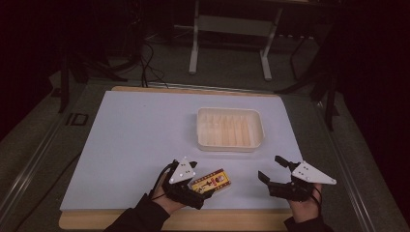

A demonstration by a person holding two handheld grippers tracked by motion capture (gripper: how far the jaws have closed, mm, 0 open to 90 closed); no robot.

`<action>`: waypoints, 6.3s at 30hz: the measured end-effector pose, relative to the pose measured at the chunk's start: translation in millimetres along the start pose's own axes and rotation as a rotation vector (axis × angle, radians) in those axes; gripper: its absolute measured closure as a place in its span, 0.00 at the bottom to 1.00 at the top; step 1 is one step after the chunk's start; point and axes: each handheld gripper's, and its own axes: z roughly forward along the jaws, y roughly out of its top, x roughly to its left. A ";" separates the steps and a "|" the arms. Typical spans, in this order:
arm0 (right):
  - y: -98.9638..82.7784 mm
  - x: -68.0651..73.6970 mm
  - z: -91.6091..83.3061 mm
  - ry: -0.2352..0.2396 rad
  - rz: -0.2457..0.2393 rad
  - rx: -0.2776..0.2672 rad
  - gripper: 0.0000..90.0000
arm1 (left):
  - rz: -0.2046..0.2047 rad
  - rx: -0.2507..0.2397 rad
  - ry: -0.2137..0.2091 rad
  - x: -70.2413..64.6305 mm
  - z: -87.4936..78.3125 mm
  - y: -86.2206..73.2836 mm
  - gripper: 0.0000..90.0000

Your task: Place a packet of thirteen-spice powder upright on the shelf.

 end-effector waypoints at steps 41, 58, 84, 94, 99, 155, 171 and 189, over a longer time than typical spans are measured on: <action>-2.4 0.1 3.2 0.043 0.024 0.019 0.17 | 0.071 0.201 0.000 9.3 72.8 -33.2 0.31; -2.6 -0.2 3.4 0.043 0.025 0.022 0.17 | 0.043 0.130 0.039 12.0 55.2 -18.9 0.37; 13.1 18.0 -1.4 0.062 0.039 -0.011 0.21 | 0.035 -0.066 0.037 3.5 17.8 4.3 0.37; 28.4 29.2 -2.8 0.106 0.079 -0.023 0.25 | 0.021 -0.161 0.034 4.8 12.1 2.1 0.37; 41.7 37.0 -3.1 0.106 0.056 -0.053 0.23 | 0.018 -0.212 0.038 4.5 10.7 2.2 0.37; 80.1 93.5 81.8 0.237 0.483 -0.071 0.68 | 0.041 -0.577 0.152 -3.2 -3.0 -9.6 0.37; 91.8 103.1 87.7 0.195 0.381 -0.037 0.75 | -0.022 -0.550 0.180 -2.2 -6.9 -2.9 0.23; 117.2 72.3 85.9 0.019 0.260 -0.131 0.75 | -0.073 -0.425 0.180 -4.0 -13.9 -10.7 0.13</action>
